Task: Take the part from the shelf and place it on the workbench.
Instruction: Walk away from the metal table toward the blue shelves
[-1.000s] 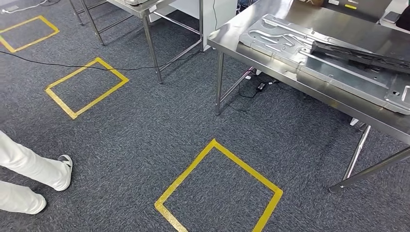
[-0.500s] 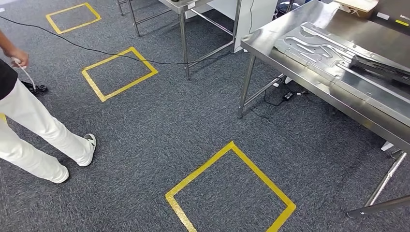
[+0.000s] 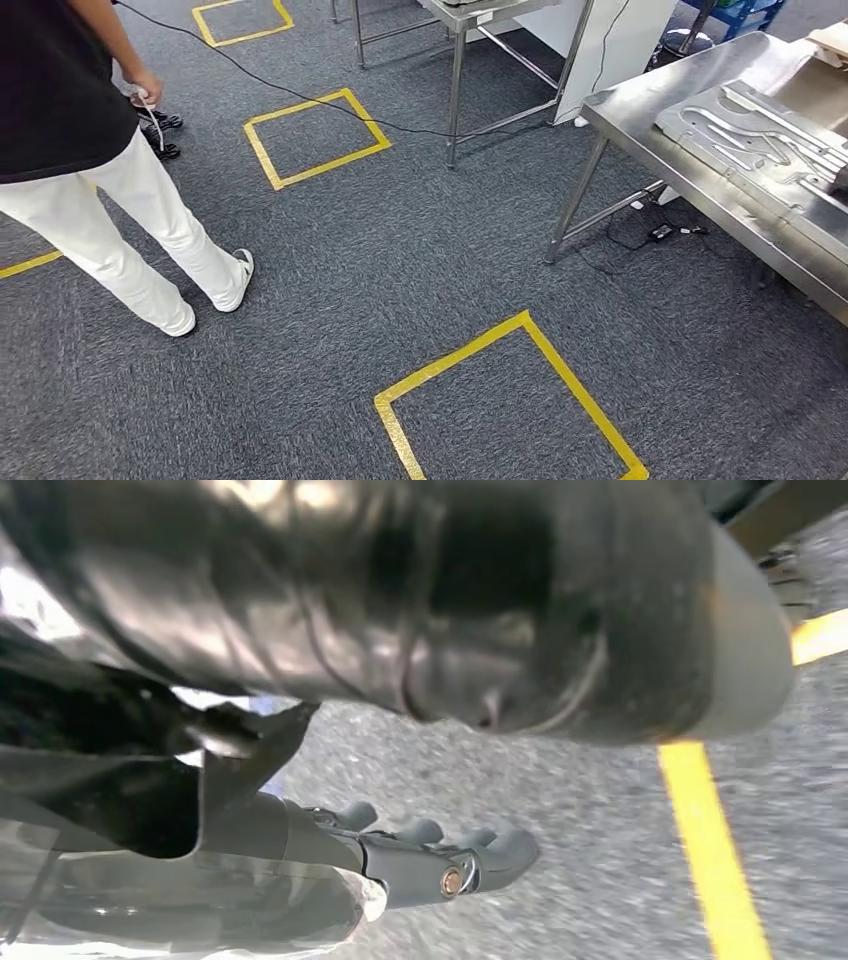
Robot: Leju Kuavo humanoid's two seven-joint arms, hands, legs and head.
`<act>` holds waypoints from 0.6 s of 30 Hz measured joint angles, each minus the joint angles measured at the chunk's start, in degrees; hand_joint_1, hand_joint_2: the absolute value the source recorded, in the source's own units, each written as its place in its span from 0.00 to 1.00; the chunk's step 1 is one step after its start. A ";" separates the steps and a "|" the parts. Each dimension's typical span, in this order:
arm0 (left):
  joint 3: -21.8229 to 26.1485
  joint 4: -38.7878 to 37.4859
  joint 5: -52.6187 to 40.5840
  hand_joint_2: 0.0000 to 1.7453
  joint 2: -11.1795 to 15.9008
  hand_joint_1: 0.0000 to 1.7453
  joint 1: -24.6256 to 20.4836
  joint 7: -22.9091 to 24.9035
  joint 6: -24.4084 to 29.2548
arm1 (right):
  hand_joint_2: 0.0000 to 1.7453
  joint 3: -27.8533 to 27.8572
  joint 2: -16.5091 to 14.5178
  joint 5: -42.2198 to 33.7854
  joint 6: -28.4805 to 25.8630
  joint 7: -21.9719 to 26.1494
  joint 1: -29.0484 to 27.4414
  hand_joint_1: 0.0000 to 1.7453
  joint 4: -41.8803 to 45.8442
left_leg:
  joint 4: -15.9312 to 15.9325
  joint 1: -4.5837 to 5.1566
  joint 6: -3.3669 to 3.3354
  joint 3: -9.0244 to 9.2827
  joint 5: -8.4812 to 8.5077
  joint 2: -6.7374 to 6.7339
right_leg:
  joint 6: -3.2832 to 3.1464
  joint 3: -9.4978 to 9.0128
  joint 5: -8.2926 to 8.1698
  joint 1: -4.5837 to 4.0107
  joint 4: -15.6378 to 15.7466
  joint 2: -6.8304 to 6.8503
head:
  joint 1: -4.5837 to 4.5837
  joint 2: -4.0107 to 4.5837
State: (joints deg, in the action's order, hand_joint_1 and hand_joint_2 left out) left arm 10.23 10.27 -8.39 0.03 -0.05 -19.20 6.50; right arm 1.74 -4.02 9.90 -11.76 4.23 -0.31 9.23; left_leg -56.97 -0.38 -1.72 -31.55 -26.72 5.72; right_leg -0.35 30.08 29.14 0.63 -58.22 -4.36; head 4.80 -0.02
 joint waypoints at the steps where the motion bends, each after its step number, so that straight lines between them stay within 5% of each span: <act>1: 0.00 0.00 -0.08 0.00 -0.04 0.00 0.02 -0.18 -0.08 | 0.00 -0.01 0.07 -0.11 0.05 -0.29 0.10 0.00 -0.03 | -0.04 -0.09 0.45 -0.26 0.14 0.59 | -0.10 -0.12 0.07 -0.09 0.57 -0.15 | -0.01 0.00; 3: -0.01 0.00 -0.37 0.00 -0.05 0.00 0.29 -0.55 -0.16 | 0.00 -0.02 -0.07 -0.32 -0.05 -0.81 0.37 0.00 -0.03 | -0.20 -0.24 1.22 -0.70 0.21 1.15 | -0.42 -0.37 -0.27 -0.05 1.21 1.21 | 0.00 0.00; 5: -0.04 0.00 -0.60 0.00 -0.08 0.00 0.43 -0.78 -0.16 | 0.00 -0.01 -0.25 -0.46 -0.25 -1.20 0.31 0.00 -0.03 | -3.07 -0.19 1.62 -2.19 -1.64 -1.15 | -1.04 -0.85 -0.66 0.17 2.09 2.81 | -0.03 0.00; 7: -0.07 0.00 -0.66 0.00 -0.08 0.00 0.30 -0.87 -0.15 | 0.00 0.02 -0.33 -0.59 -0.44 -1.57 0.06 0.00 -0.04 | -9.96 -0.35 1.96 -5.60 -5.32 -4.15 | -1.42 -0.98 -0.71 0.11 2.37 4.49 | -0.07 0.00; 9: -0.08 0.00 -0.73 0.00 -0.09 0.00 0.29 -0.90 -0.15 | 0.00 0.07 -0.34 -0.73 -0.56 -1.80 -0.02 0.00 -0.05 | -15.82 -0.70 2.53 -8.48 -7.28 -5.08 | -1.39 -0.94 -0.57 0.05 2.35 6.21 | -0.06 0.00; 10: -0.09 0.00 -0.77 0.00 -0.10 0.00 0.40 -0.91 -0.16 | 0.00 0.09 -0.37 -0.81 -0.59 -1.82 0.00 0.00 -0.05 | -16.05 -0.92 2.79 -8.48 -6.74 -5.30 | -1.26 -0.98 -0.46 0.08 2.32 6.98 | -0.05 0.00; 14: -0.13 0.00 -0.83 0.00 -0.20 0.00 0.42 -0.95 -0.16 | 0.00 0.17 -0.48 -0.98 -0.60 -1.89 0.16 0.00 -0.05 | -3.07 -1.47 3.30 -1.20 -1.01 -8.70 | 0.20 -1.43 0.54 0.11 1.51 9.52 | -0.04 0.00; 16: -0.16 0.00 -0.83 0.00 -0.35 0.00 0.37 -0.99 -0.15 | 0.00 0.20 -0.40 -0.98 -0.61 -1.93 0.32 0.00 -0.05 | -1.12 -1.25 2.70 -0.35 -0.93 -9.30 | 1.03 -1.65 0.98 -0.19 1.18 10.43 | 0.01 0.00; 18: -0.17 0.00 -0.82 0.00 -0.40 0.00 0.58 -0.99 -0.08 | 0.00 0.20 -0.42 -0.99 -0.57 -1.93 0.59 0.00 -0.04 | -1.07 -1.17 1.80 -0.51 -0.78 -8.07 | 1.72 -2.03 1.25 0.05 1.16 10.84 | 0.03 0.00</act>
State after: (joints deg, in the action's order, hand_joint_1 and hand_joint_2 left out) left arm 10.06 10.27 -9.21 -0.37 0.53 -20.19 6.42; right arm 1.95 -4.44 8.91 -12.34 2.30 0.28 9.20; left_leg -58.04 -1.56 0.07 -32.06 -27.51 -2.35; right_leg 1.37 28.05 30.39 0.68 -57.05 6.48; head 4.82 -0.02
